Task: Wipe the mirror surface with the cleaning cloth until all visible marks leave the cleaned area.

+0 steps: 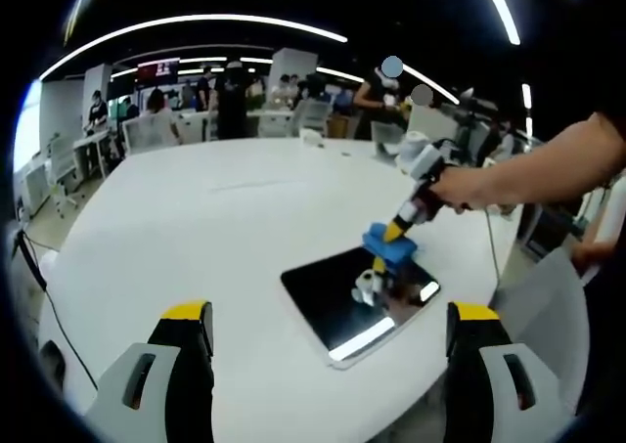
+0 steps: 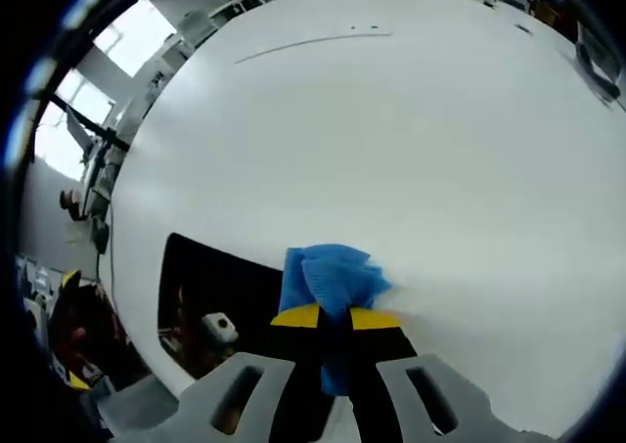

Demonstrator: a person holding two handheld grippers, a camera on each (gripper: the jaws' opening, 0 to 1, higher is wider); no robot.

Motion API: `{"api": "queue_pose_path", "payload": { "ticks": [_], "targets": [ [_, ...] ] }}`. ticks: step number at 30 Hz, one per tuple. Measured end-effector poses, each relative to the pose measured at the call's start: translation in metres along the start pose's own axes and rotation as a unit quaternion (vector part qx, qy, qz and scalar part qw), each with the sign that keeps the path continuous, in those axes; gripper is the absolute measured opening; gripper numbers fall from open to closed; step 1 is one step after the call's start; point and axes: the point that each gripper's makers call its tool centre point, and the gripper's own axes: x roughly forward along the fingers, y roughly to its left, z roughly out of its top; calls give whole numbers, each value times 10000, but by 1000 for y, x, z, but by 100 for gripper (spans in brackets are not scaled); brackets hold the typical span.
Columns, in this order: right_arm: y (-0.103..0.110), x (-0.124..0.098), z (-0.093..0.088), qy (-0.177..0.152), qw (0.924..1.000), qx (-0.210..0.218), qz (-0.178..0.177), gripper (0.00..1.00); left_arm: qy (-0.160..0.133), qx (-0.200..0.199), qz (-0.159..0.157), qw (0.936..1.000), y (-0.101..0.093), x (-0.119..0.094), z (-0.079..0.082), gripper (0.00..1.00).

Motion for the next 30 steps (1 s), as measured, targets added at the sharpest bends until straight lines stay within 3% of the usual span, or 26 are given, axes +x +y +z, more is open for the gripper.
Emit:
{"api": "queue_pose_path", "payload": {
  "ticks": [22, 30],
  "targets": [
    [2, -1, 3, -84, 10000, -11, -45, 4, 4, -41, 58, 10000, 0, -3, -2, 100],
    [7, -12, 10, -216, 9997, -92, 20, 4, -23, -36, 56, 10000, 0, -4, 0, 100]
  ]
}}
